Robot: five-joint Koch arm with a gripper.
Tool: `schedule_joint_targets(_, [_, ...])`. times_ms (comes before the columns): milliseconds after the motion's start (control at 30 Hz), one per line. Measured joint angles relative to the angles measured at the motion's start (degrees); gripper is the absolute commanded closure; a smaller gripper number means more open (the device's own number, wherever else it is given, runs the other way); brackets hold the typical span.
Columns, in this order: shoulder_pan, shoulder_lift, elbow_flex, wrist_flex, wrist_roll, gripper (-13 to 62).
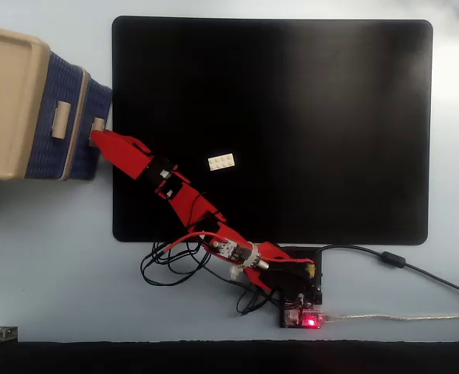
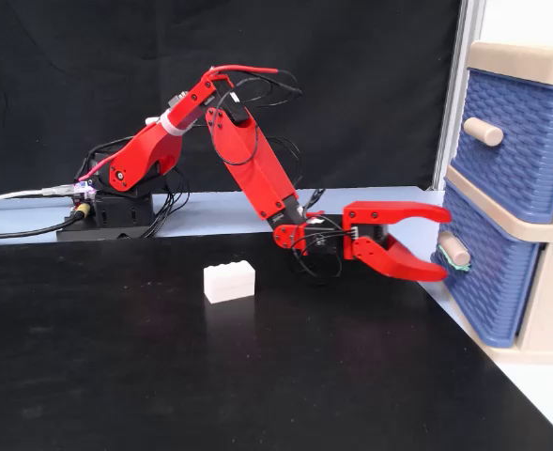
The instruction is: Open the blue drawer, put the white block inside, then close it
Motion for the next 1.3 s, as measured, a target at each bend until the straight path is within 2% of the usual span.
schedule_joint_targets(200, [-0.9, -0.1, -2.5, 4.8, -0.9, 34.7])
schedule_joint_targets(333, [-0.9, -0.1, -2.5, 7.6, -1.0, 52.3])
schedule_joint_targets(400, [-0.9, -0.2, -2.5, 8.8, -1.0, 57.6])
schedule_joint_targets(600, [-0.7, -0.2, -2.3, 10.6, -0.4, 57.5])
schedule_joint_targets(733, [0.4, 2.2, 4.7, 10.0, -0.4, 57.6])
schedule_joint_targets(1100, [5.3, 31.2, 46.7, 10.5, -0.7, 57.5])
schedule_joint_targets(1133, [5.2, 31.7, 46.6, 10.5, -0.8, 57.2])
schedule_joint_targets(1167, [4.9, 31.8, 46.6, 10.5, -0.7, 52.5])
schedule_joint_targets(1267, [4.9, 31.8, 46.6, 10.5, -0.5, 21.6])
schedule_joint_targets(1300, [4.7, 31.8, 46.6, 10.5, -0.7, 16.4])
